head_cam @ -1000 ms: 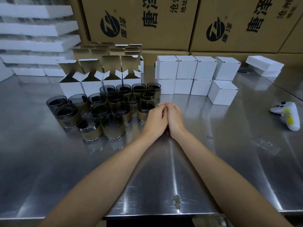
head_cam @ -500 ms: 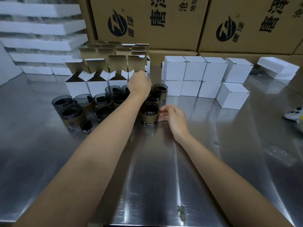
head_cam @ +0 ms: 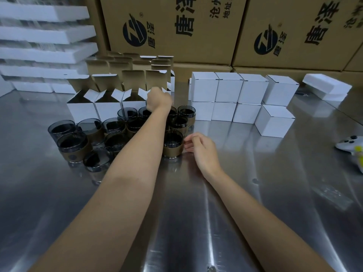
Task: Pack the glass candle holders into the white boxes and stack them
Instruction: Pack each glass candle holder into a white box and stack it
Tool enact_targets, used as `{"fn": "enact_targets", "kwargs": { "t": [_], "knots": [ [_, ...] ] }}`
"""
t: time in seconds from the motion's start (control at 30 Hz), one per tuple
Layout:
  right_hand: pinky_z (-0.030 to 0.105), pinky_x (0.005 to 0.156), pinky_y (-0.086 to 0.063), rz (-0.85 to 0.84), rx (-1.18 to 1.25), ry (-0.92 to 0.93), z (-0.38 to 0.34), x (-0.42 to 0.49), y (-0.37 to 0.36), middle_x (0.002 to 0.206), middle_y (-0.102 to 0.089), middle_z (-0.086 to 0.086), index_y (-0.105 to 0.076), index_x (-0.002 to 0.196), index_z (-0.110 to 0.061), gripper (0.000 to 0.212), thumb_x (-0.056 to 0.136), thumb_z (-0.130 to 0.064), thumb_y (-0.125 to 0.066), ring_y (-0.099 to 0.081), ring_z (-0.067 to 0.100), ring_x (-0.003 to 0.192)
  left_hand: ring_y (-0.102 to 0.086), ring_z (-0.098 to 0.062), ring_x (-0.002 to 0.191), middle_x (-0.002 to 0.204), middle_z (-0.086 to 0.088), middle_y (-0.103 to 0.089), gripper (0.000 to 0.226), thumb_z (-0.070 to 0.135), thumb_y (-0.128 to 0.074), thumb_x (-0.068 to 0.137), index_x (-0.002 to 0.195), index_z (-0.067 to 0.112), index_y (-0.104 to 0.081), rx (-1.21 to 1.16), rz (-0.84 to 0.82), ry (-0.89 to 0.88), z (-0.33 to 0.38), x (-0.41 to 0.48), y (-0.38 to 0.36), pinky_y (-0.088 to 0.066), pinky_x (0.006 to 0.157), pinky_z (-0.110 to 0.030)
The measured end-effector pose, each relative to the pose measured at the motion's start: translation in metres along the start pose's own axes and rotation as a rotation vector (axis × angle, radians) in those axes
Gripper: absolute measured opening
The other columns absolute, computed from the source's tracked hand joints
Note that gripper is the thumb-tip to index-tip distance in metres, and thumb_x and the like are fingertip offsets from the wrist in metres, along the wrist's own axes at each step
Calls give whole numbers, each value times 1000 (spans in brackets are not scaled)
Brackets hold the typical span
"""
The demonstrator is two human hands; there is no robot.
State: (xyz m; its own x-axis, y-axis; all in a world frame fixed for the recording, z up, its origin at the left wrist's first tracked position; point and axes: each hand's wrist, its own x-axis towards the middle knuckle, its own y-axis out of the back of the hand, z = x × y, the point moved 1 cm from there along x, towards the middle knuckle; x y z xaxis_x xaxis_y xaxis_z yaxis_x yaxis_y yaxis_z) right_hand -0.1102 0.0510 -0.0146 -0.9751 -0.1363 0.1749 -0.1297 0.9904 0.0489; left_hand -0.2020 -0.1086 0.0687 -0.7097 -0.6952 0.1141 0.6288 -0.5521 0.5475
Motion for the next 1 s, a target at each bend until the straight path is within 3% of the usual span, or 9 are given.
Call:
{"fn": "enact_targets", "kwargs": {
  "t": [0.1,0.27,0.43,0.57,0.67,0.73,0.83,0.9,1.0],
  "knots": [
    [31,65,-54,-3,-16,8,2,1,0,66,-63,-1,-63,69,-19,37,94,-3,-40,-60,14,65,-66,-18,87,97,-3,-73,25,19,-49,97,97,5,-70,-133,37,1,9,0,1,-43,65,-24],
    [38,68,-55,-2,-25,17,1,1,0,66,-62,1,-63,70,-18,36,95,-3,-41,-60,16,66,-47,-1,43,57,1,-60,35,13,-45,95,74,-4,-68,-316,189,-154,32,-28,19,-35,46,-20],
    [28,69,-54,64,21,43,-7,-2,5,78,-64,-3,-65,85,-21,32,96,-3,-41,-61,5,69,-49,-23,47,51,-13,-56,41,21,-51,95,61,-2,-57,-437,280,-424,50,-82,39,-40,49,-35],
    [15,84,-45,342,79,258,-21,-5,24,122,-52,3,-46,129,-14,46,87,5,-44,-53,0,101,-43,-11,43,40,6,-44,40,28,-55,94,56,16,-53,-382,209,-602,42,-136,35,-32,48,-27],
    [28,106,-37,366,-17,444,-24,-5,44,139,-40,5,-37,140,-4,58,82,-2,-44,-43,17,126,-43,-13,46,45,6,-46,28,28,-59,93,68,18,-66,-279,181,-735,21,-172,22,-36,51,-29],
    [29,109,-36,337,49,430,-26,-5,54,141,-41,6,-40,138,-8,56,82,-8,-40,-42,14,128,-47,-15,45,46,5,-49,22,26,-62,93,76,17,-72,-236,184,-807,8,-188,13,-41,50,-30],
    [19,96,-44,322,88,333,-27,-7,61,135,-50,6,-47,130,-18,41,90,-17,-39,-50,12,119,-56,-13,48,51,4,-59,20,28,-61,94,84,20,-75,-207,153,-877,-5,-203,-2,-45,48,-31],
    [23,90,-47,311,17,271,-23,-6,64,124,-57,11,-51,126,-13,32,99,-18,-36,-56,18,110,-57,-8,50,54,5,-61,23,34,-58,96,82,24,-73,-212,98,-872,-12,-208,-12,-45,49,-29],
    [27,70,-45,279,-57,88,-16,-2,64,85,-60,6,-56,102,-13,25,103,-15,-31,-58,7,74,-54,-9,51,49,4,-55,35,37,-52,98,67,23,-57,-221,-31,-730,-25,-206,-27,-46,53,-34]
  ]
}}
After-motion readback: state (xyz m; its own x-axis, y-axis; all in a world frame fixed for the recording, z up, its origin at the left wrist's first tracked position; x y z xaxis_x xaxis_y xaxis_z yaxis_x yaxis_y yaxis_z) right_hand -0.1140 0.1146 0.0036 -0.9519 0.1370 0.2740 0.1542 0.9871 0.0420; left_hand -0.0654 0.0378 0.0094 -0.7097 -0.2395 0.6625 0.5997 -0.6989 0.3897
